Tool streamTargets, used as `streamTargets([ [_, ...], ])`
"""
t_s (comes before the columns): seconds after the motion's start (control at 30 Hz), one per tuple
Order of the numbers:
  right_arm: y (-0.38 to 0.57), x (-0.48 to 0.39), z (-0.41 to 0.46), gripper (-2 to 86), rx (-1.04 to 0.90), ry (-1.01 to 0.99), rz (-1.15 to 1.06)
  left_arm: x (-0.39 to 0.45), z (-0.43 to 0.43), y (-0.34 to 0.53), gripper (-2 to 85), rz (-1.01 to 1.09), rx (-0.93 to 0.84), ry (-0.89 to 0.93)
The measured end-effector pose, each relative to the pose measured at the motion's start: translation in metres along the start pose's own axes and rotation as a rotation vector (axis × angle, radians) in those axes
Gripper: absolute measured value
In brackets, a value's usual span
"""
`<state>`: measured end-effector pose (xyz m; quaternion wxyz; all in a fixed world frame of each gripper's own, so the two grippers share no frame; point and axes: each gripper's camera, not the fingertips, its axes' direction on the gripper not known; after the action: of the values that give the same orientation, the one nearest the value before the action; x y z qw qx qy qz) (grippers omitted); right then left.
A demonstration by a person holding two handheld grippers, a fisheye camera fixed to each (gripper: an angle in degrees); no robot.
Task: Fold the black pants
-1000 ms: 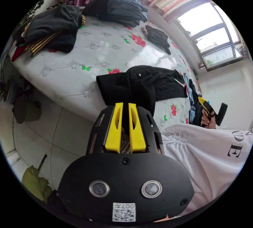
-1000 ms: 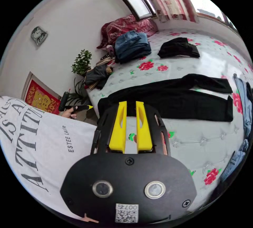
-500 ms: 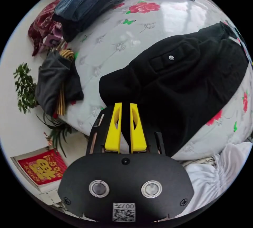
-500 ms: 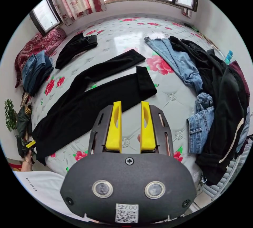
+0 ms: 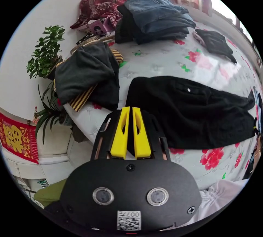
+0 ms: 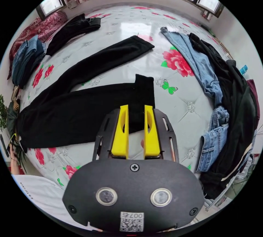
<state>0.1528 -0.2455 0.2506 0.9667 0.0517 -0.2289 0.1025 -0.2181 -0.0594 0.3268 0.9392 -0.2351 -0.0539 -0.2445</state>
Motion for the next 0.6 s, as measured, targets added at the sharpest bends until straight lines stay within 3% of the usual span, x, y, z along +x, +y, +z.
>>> streamTargets([
  [0.27, 0.008, 0.058, -0.095, 0.8, 0.113, -0.08, 0.077, 0.035, 0.001, 0.034, 6.5, 0.248, -0.048, -0.055],
  [0.5, 0.026, 0.084, -0.165, 0.2, 0.213, -0.238, 0.164, -0.021, 0.012, -0.016, 1.2, 0.251, -0.129, 0.139],
  [0.6, 0.03, 0.083, -0.209, -0.1, 0.273, -0.278, 0.139, -0.057, -0.033, -0.038, -0.1, 0.23, 0.014, 0.191],
])
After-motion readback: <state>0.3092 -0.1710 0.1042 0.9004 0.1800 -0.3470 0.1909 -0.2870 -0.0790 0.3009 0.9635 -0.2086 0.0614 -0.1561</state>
